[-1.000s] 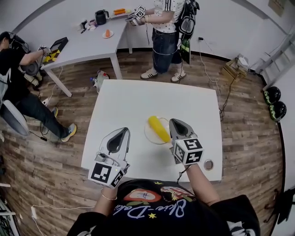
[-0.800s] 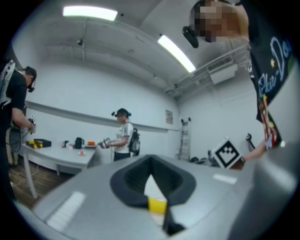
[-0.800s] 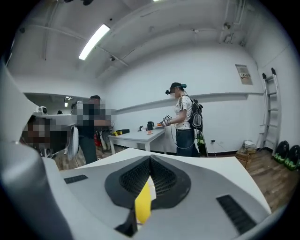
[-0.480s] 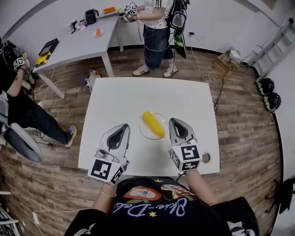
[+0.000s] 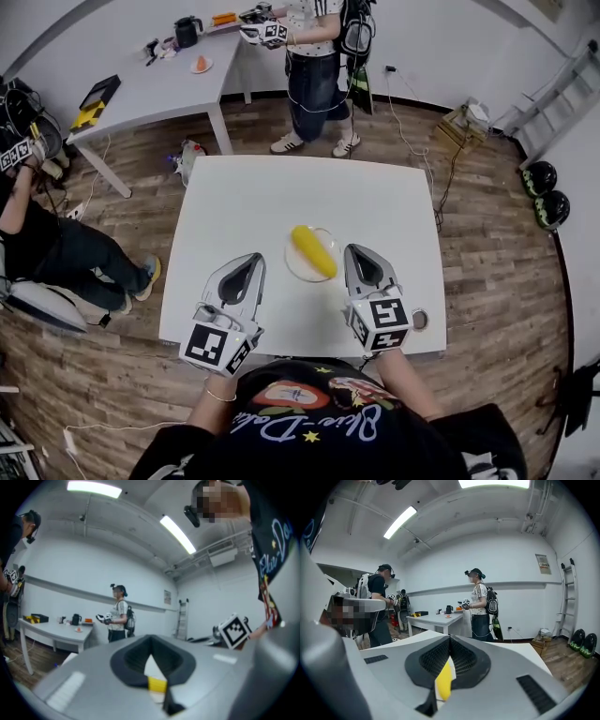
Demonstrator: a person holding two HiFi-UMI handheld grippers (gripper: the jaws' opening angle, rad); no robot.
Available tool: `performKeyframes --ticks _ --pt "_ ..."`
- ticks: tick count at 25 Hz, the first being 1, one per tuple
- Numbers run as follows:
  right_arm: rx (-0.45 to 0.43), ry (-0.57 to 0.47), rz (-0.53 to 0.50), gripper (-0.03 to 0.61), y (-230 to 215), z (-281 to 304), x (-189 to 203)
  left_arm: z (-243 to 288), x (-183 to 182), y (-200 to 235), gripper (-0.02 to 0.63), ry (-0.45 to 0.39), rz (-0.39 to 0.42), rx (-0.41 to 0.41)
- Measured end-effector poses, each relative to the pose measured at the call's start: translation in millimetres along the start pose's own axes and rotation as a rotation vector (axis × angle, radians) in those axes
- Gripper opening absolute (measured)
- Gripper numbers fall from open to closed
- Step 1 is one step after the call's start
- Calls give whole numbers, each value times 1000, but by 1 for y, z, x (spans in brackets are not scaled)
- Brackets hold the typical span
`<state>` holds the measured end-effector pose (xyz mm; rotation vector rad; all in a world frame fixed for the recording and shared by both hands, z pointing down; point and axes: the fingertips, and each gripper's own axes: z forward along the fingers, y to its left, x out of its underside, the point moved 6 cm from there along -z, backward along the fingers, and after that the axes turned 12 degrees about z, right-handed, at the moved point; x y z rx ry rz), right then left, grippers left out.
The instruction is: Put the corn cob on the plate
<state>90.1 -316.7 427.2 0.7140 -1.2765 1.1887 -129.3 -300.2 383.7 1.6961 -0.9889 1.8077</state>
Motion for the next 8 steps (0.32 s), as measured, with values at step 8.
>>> performKeyframes --ticks 8 --pt "-6 20 19 14 10 2 3 -9 1 5 -9 3 -1 -8"
